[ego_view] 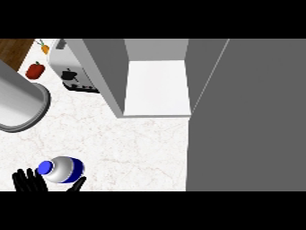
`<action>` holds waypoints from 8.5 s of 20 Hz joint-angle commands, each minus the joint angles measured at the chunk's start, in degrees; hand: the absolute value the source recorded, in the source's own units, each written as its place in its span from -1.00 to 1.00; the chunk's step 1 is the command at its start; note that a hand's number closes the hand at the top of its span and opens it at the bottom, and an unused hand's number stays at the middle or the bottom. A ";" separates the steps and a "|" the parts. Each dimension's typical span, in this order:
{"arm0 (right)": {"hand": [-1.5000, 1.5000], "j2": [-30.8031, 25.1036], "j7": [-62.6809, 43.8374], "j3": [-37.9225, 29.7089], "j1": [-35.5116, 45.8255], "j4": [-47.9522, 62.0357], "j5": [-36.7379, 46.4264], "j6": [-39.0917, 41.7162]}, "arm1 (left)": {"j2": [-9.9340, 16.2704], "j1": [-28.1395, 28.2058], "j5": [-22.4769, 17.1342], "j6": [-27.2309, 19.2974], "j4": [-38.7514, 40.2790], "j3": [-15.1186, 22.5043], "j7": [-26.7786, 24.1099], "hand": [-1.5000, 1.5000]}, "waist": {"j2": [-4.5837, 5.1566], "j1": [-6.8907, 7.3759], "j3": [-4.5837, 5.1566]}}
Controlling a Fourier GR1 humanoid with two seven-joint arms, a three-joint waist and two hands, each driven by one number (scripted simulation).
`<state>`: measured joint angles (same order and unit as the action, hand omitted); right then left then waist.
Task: Pick up the bottled water, place it into the cabinet and close the cabinet
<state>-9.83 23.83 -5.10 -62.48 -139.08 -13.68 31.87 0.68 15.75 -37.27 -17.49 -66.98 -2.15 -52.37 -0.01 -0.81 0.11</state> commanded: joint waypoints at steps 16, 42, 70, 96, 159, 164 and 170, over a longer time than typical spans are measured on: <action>-1.00 1.23 -0.70 -2.35 -2.03 -6.56 -5.25 1.46 | 1.93 -12.59 -5.37 23.03 21.19 -7.42 -10.18 1.00 | 0.12 0.23 0.03; -1.00 -0.39 -2.61 -3.62 0.99 -6.38 -6.14 0.33 | 4.30 -26.10 7.26 20.91 9.83 9.55 9.55 1.00 | 0.09 0.63 -0.09; -1.00 -0.49 -4.54 -8.34 5.32 -3.65 -9.58 2.37 | -0.68 -47.04 15.51 -26.53 -19.49 36.09 41.44 1.00 | 0.08 -0.47 -0.10; -1.00 0.61 -6.26 -11.38 8.86 0.02 -12.44 5.15 | -0.68 -67.43 6.68 -23.28 18.39 24.64 32.35 1.00 | 0.37 -1.24 -0.08; -1.00 0.58 -15.62 -8.15 12.72 -7.88 -12.01 -0.04 | 3.74 -43.42 6.57 -13.41 -11.79 36.84 31.49 -1.00 | -0.49 1.93 -0.03; 1.00 -3.08 -17.48 -1.45 13.13 -6.55 -6.96 5.66 | 6.40 -35.76 6.92 -13.17 -19.97 38.61 31.25 -1.00 | -0.29 1.65 -0.01; 1.00 -5.19 -15.97 2.86 12.54 -6.62 -3.83 11.76 | 12.80 -27.54 6.11 -11.31 -27.97 37.02 31.58 -1.00 | -0.32 0.73 -0.05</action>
<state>-14.58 10.47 -4.72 -48.44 -136.28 -22.54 41.80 11.27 -14.44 -30.75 -29.16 -91.28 36.11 -21.84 -0.41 0.66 0.09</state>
